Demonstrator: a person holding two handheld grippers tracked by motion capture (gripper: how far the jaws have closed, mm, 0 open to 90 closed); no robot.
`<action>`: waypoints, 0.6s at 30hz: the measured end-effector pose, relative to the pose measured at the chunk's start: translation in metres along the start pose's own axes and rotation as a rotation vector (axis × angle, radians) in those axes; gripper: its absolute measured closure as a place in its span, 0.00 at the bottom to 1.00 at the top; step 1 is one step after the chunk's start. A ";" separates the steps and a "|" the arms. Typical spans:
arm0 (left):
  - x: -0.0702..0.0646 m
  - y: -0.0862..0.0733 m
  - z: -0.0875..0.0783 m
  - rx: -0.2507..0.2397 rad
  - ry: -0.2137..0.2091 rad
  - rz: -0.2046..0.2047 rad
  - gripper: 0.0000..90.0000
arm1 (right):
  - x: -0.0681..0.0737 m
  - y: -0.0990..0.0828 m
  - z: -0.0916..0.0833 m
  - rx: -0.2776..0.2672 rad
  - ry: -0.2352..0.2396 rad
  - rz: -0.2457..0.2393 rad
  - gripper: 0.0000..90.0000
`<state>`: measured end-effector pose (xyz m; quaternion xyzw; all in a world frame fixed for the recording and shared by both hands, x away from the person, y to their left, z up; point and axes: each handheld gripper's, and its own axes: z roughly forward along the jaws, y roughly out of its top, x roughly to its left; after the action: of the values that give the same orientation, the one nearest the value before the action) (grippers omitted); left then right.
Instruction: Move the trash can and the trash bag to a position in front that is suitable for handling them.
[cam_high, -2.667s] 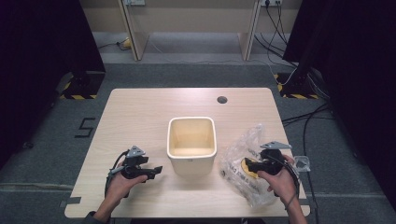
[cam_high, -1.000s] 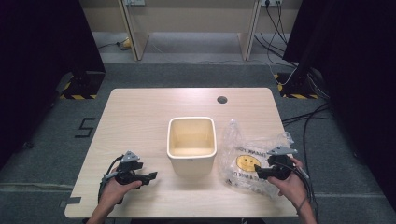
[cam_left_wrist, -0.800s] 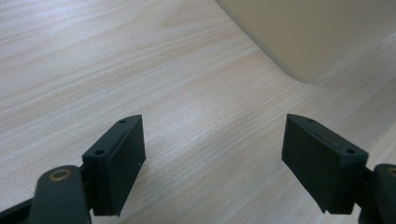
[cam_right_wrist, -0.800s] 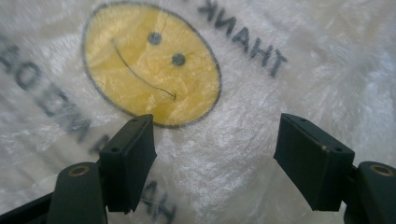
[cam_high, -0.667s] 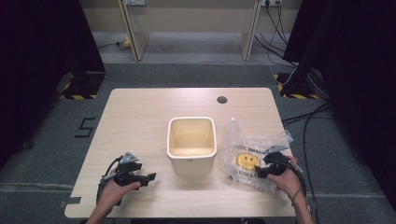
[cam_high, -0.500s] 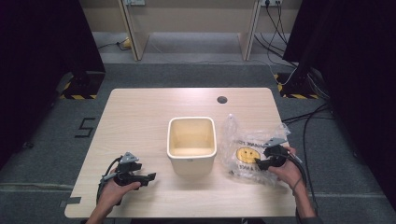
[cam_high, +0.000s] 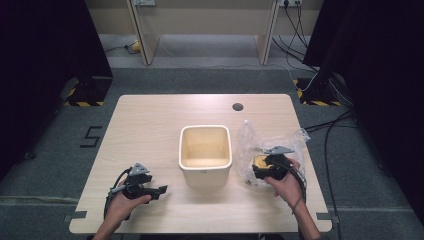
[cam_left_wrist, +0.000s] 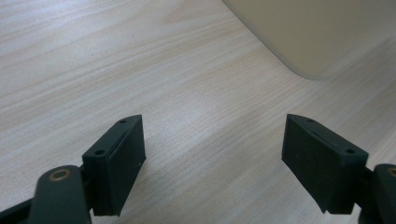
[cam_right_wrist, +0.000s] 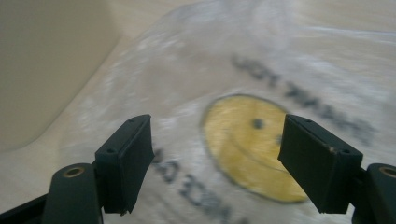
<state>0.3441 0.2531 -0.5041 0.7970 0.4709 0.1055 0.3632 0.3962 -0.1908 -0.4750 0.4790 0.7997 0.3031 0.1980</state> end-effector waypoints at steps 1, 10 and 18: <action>0.000 0.000 0.000 -0.001 0.001 -0.001 0.24 | 0.005 -0.002 0.003 0.011 0.019 -0.029 0.29; 0.000 0.000 0.000 0.002 0.000 0.001 0.24 | 0.008 -0.027 -0.007 0.097 0.062 -0.199 0.26; 0.000 0.000 0.000 0.004 0.001 0.004 0.24 | -0.009 -0.021 -0.029 -0.049 0.055 -0.073 0.26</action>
<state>0.3444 0.2529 -0.5043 0.7985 0.4698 0.1055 0.3614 0.3689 -0.2145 -0.4673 0.4361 0.8140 0.3283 0.1986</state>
